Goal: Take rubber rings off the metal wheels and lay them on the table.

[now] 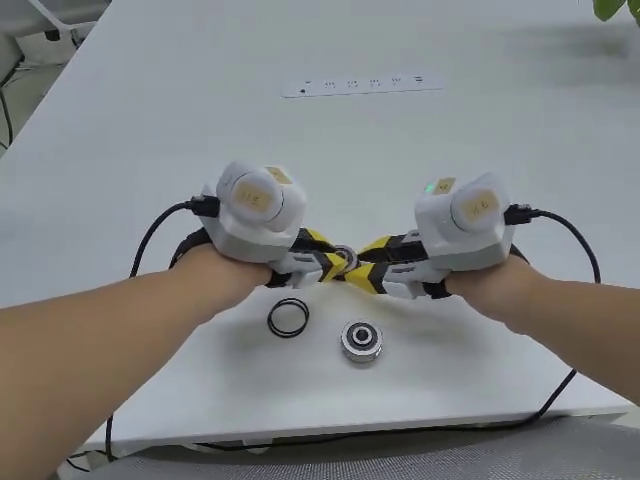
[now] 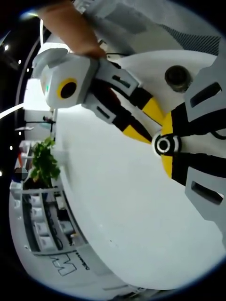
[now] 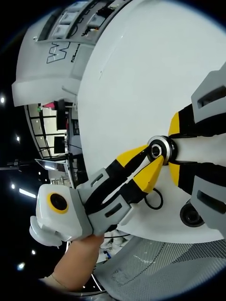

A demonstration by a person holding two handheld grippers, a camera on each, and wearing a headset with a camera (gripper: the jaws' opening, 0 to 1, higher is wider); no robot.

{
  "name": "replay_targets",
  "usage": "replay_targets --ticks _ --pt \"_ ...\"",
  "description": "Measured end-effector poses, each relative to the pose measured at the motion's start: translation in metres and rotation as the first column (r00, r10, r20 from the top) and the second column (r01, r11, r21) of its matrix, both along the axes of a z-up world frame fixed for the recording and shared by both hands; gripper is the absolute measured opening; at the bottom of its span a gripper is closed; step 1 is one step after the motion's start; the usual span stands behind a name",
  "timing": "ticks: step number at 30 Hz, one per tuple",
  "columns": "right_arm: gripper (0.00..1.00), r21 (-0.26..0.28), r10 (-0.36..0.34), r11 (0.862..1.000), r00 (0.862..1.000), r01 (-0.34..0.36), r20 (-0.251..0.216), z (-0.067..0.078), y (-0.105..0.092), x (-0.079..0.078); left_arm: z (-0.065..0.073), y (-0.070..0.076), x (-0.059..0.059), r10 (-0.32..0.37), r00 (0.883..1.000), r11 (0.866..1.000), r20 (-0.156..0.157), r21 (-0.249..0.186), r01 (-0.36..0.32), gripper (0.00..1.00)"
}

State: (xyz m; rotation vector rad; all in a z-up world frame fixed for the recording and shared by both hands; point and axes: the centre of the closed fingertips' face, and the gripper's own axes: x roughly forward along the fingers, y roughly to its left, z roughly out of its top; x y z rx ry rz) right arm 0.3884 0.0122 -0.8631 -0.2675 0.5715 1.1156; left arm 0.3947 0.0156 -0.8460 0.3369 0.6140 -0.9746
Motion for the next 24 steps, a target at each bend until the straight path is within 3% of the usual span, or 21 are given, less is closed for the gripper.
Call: replay_targets --ticks 7,10,14,24 --pt "0.09 0.005 -0.014 1.0 1.0 0.014 -0.015 -0.0009 -0.0036 -0.0012 -0.0004 0.0001 -0.0003 0.005 1.0 1.0 -0.003 0.0 -0.005 0.13" --pt "0.01 0.018 -0.036 0.999 0.999 0.037 -0.026 0.0007 -0.0066 0.0021 -0.0006 0.0002 -0.0011 0.004 1.0 1.0 -0.003 0.002 -0.004 0.13" --pt "0.0 0.004 -0.05 0.999 0.998 0.05 -0.04 -0.0025 -0.0077 0.0037 -0.0006 0.0 -0.0017 0.007 1.0 1.0 -0.003 0.005 -0.007 0.13" --pt "0.0 0.112 -0.156 0.977 0.97 0.179 -0.185 0.0058 -0.0091 0.0048 -0.0009 0.0002 -0.0028 0.003 1.0 1.0 -0.001 0.019 -0.003 0.12"
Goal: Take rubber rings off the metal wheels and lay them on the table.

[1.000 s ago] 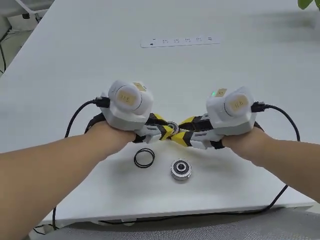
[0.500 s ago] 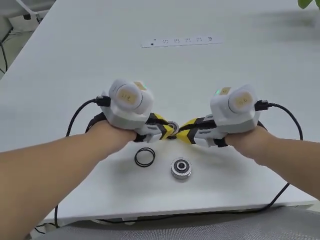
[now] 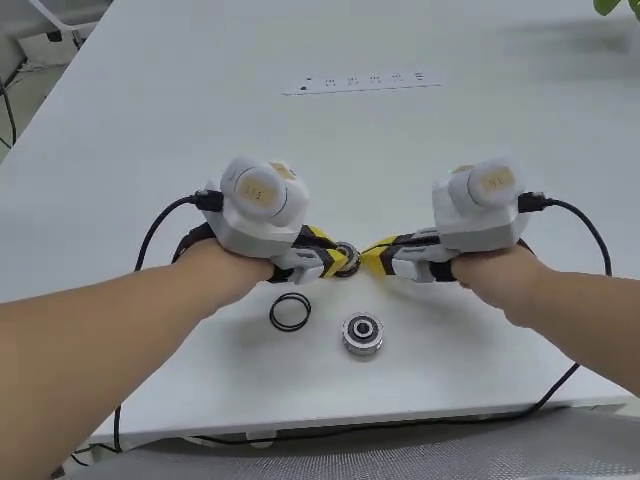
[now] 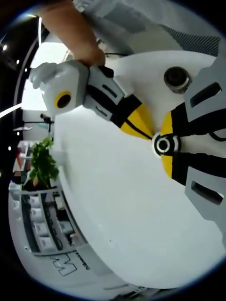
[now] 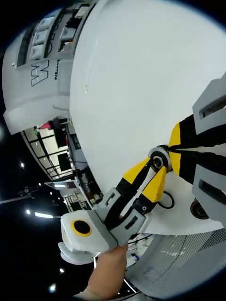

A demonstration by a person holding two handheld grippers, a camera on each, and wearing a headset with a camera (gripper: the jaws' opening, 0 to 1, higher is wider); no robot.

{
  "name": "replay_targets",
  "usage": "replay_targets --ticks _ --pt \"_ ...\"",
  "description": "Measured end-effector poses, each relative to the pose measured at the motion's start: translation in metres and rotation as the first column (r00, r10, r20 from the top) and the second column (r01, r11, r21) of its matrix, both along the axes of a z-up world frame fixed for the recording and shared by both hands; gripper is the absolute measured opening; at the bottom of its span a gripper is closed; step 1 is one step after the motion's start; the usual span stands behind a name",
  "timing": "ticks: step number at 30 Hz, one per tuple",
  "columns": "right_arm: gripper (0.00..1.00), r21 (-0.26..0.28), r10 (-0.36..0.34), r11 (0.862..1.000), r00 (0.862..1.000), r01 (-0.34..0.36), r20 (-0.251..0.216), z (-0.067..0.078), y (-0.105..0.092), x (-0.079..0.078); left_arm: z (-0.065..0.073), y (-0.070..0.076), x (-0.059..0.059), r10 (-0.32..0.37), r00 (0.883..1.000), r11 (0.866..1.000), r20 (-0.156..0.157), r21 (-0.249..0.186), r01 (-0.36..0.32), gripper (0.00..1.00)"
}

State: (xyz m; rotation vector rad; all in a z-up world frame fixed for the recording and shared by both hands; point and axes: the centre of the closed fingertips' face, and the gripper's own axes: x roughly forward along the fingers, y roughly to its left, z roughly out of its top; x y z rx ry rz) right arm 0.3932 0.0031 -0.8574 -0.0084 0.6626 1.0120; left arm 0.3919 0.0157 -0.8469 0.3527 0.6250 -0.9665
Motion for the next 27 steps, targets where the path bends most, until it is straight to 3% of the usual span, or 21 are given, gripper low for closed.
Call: replay_targets --ticks 4,6,8,12,27 --pt "0.0 0.09 -0.061 0.994 0.996 0.066 -0.058 0.008 0.004 0.002 0.0 0.0 -0.001 0.0 1.0 1.0 -0.002 0.008 0.0 0.12" --pt "0.0 0.085 -0.061 0.994 0.996 0.067 -0.065 0.007 0.003 0.001 0.0 0.0 -0.001 0.004 1.0 1.0 0.0 0.013 -0.004 0.12" --pt "0.0 0.127 -0.081 0.987 0.991 0.094 -0.103 0.009 0.004 0.0 0.0 0.0 -0.002 0.005 1.0 1.0 0.0 0.016 -0.005 0.12" --pt "0.0 0.149 -0.095 0.982 0.987 0.115 -0.132 0.01 0.004 -0.001 0.0 0.0 -0.002 0.006 1.0 1.0 0.001 0.028 -0.006 0.12" --pt "0.0 0.158 -0.063 0.984 0.989 0.084 -0.134 0.014 0.011 -0.006 0.0 0.001 -0.002 -0.004 1.0 0.999 0.002 0.037 0.004 0.12"
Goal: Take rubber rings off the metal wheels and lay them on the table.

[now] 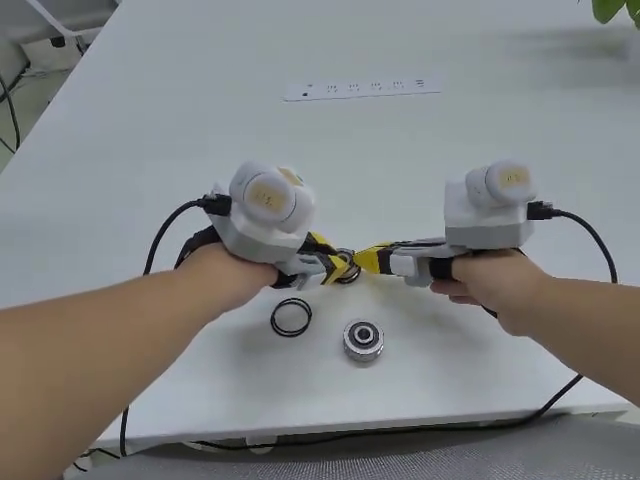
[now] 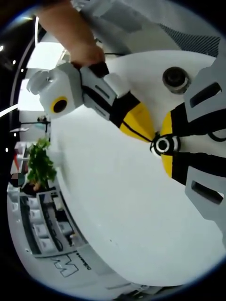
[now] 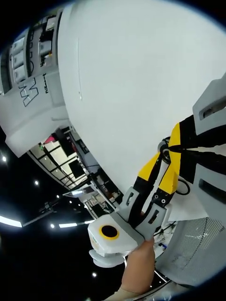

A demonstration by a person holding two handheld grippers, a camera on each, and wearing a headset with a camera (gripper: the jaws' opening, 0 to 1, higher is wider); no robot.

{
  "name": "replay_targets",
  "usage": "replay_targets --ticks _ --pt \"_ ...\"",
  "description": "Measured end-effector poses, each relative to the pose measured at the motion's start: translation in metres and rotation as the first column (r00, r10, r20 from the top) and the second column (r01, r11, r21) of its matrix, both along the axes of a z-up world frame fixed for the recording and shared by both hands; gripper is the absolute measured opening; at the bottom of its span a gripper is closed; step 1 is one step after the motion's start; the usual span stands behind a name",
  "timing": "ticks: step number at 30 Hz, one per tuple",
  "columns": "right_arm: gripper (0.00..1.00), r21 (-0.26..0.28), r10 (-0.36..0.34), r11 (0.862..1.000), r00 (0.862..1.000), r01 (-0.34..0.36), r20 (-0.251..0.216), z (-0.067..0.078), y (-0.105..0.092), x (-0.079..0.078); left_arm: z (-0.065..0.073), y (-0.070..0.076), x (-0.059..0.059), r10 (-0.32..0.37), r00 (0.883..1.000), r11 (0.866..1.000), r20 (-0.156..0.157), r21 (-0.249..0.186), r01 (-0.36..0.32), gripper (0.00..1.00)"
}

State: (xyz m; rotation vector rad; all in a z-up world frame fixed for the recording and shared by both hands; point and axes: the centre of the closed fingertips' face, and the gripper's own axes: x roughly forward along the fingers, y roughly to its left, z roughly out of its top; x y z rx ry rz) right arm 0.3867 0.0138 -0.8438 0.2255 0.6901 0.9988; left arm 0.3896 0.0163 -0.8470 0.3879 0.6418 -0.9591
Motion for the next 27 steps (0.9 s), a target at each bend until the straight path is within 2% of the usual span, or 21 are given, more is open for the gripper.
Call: replay_targets --ticks 20,24,27 --pt "0.0 0.012 0.042 0.999 0.999 -0.042 -0.002 0.002 0.005 -0.005 -0.003 0.002 0.003 -0.016 1.0 1.0 0.003 0.001 0.016 0.12" --pt "0.0 0.028 0.056 0.998 0.998 -0.056 -0.002 0.005 0.008 -0.007 -0.004 0.001 0.003 -0.016 1.0 1.0 0.003 0.0 0.016 0.12" --pt "0.0 0.059 0.077 0.995 0.997 -0.077 0.001 0.012 0.011 -0.009 -0.003 0.001 0.003 -0.014 1.0 1.0 0.005 -0.002 0.014 0.12"
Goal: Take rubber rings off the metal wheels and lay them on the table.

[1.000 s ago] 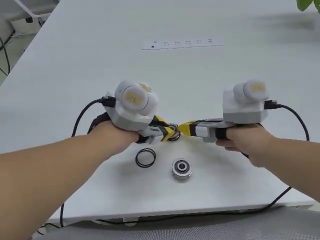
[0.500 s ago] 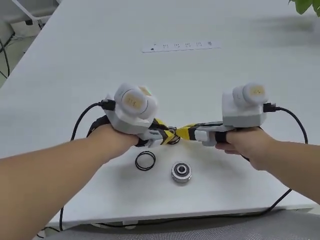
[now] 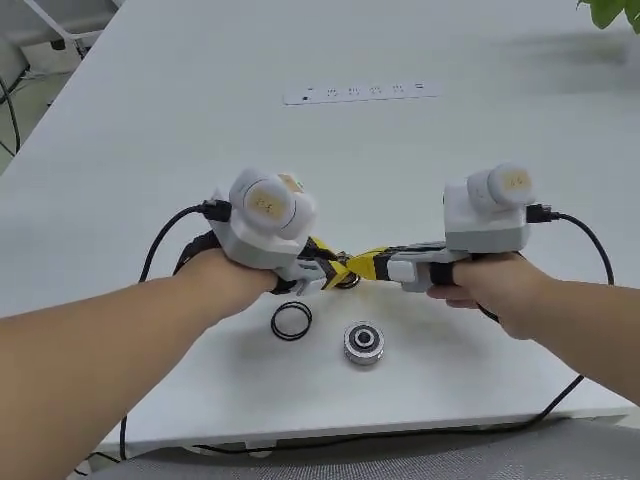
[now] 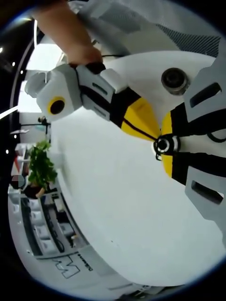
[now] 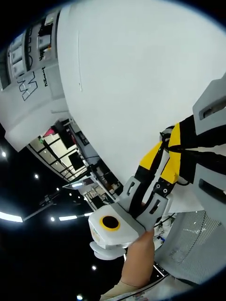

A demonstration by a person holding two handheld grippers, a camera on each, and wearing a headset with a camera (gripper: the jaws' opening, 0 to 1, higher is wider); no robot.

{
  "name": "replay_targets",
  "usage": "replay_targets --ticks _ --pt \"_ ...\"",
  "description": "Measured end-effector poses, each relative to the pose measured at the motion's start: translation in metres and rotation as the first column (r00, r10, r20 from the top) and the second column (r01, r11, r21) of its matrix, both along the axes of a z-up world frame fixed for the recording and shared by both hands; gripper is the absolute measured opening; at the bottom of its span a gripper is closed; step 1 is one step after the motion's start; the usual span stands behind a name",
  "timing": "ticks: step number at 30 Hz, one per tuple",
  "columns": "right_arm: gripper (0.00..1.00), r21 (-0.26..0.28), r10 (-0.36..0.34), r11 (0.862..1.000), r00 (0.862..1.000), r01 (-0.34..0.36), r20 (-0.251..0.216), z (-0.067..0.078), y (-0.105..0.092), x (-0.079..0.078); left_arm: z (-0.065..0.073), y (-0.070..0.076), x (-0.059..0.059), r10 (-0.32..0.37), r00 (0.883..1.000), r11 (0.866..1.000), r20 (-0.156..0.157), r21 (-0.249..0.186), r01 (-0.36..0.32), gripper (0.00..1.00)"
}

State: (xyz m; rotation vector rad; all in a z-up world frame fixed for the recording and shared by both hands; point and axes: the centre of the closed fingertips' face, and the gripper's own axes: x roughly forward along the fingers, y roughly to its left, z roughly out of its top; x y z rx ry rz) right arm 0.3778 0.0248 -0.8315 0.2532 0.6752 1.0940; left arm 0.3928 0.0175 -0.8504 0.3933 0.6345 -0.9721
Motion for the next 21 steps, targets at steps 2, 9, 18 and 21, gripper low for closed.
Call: replay_targets --ticks 2,9,18,21 --pt "0.0 -0.003 0.01 1.0 1.0 -0.01 -0.002 0.0 0.0 -0.001 0.0 0.0 0.0 0.0 1.0 1.0 0.0 -0.002 0.0 0.12" --pt "0.0 0.06 0.041 0.998 0.998 -0.038 -0.044 0.006 -0.002 -0.01 0.0 0.0 0.0 0.003 1.0 1.0 0.001 -0.004 -0.003 0.12" --pt "0.0 -0.057 -0.015 0.998 0.999 0.018 0.042 -0.005 -0.008 0.0 0.001 -0.001 -0.002 -0.001 1.0 1.0 0.014 0.012 0.001 0.13" --pt "0.0 -0.067 -0.016 0.998 0.999 0.019 0.052 -0.006 -0.008 0.001 0.002 -0.002 -0.003 -0.027 0.999 0.999 0.026 0.039 0.026 0.14"
